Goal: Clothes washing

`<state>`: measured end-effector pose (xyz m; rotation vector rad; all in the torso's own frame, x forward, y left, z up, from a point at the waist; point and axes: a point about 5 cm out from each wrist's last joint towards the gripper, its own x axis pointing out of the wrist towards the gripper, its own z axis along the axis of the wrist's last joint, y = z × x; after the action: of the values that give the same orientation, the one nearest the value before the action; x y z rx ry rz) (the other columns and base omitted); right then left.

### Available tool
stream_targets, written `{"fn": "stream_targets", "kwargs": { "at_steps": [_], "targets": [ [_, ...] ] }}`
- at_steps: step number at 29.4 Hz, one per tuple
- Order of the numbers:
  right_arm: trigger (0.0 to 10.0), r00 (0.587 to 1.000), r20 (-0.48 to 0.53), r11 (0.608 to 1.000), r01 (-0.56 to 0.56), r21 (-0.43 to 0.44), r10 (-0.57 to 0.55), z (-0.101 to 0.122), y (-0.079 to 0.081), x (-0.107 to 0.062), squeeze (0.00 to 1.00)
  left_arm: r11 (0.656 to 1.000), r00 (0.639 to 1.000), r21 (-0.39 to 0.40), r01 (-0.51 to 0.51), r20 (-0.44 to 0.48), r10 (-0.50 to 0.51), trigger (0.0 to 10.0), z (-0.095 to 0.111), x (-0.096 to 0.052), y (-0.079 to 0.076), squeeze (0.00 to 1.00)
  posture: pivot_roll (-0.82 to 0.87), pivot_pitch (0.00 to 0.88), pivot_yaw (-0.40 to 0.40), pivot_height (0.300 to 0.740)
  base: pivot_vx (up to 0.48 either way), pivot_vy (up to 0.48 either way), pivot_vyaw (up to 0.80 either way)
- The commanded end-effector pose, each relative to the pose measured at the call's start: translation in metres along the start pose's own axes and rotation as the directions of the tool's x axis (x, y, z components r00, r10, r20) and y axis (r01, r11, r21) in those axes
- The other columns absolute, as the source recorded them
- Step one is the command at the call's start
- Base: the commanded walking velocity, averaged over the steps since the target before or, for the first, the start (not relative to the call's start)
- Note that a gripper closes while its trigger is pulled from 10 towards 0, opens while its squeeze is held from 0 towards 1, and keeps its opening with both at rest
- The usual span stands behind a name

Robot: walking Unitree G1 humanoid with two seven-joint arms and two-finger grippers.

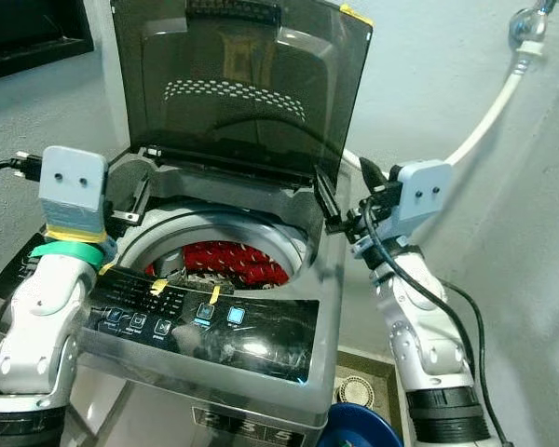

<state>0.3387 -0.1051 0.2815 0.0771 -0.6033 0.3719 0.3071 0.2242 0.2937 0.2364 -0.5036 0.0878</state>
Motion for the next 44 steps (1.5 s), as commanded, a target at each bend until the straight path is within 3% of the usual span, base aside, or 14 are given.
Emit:
{"fn": "stream_targets", "kwargs": {
  "at_steps": [1, 9, 14, 26, 38, 44],
  "targets": [
    [10.0, 1.000, -0.005, 1.000, -0.003, -0.003, 0.003, -0.002, -0.001, -0.001, 0.00, 1.000, 1.000, 0.024, -0.019, -0.010, 0.019, 10.0, -0.005, -0.002, 0.003, 0.00, 0.06, 0.000, -0.025, 0.740, 0.000, 0.000, 0.00],
    [10.0, 0.996, -0.086, 0.999, -0.024, 0.035, 0.027, -0.018, -0.006, -0.005, 0.00, 0.992, 0.998, 0.116, -0.050, 0.035, 0.047, 10.0, -0.005, -0.002, 0.001, 0.00, 0.05, 0.000, -0.062, 0.740, 0.000, 0.000, 0.00],
    [10.0, 0.992, -0.078, 0.993, -0.102, -0.057, 0.098, -0.021, 0.001, -0.005, 0.00, 0.998, 0.999, 0.051, -0.043, 0.035, 0.041, 10.0, -0.004, -0.004, -0.004, 0.00, 0.04, 0.000, -0.064, 0.740, 0.000, 0.000, 0.00],
    [10.0, 0.989, -0.084, 0.991, -0.127, -0.043, 0.123, -0.025, 0.009, -0.006, 0.00, 0.998, 0.997, 0.028, -0.056, 0.051, 0.054, 10.0, -0.004, -0.001, -0.005, 0.00, 0.05, 0.000, -0.066, 0.740, 0.000, 0.000, 0.00],
    [10.0, 0.995, -0.077, 0.997, -0.072, -0.009, 0.071, -0.027, 0.004, -0.005, 0.00, 0.998, 0.997, -0.008, -0.065, 0.050, 0.066, 10.0, -0.004, 0.003, -0.008, 0.00, 0.05, 0.000, -0.070, 0.740, 0.000, 0.000, 0.00],
    [10.0, 0.996, -0.067, 0.998, -0.060, -0.005, 0.059, -0.026, 0.003, -0.005, 0.00, 0.994, 0.996, -0.083, -0.074, 0.040, 0.078, 10.0, -0.004, 0.007, -0.011, 0.00, 0.05, 0.000, -0.059, 0.740, 0.000, 0.000, 0.00]
  ]
}}
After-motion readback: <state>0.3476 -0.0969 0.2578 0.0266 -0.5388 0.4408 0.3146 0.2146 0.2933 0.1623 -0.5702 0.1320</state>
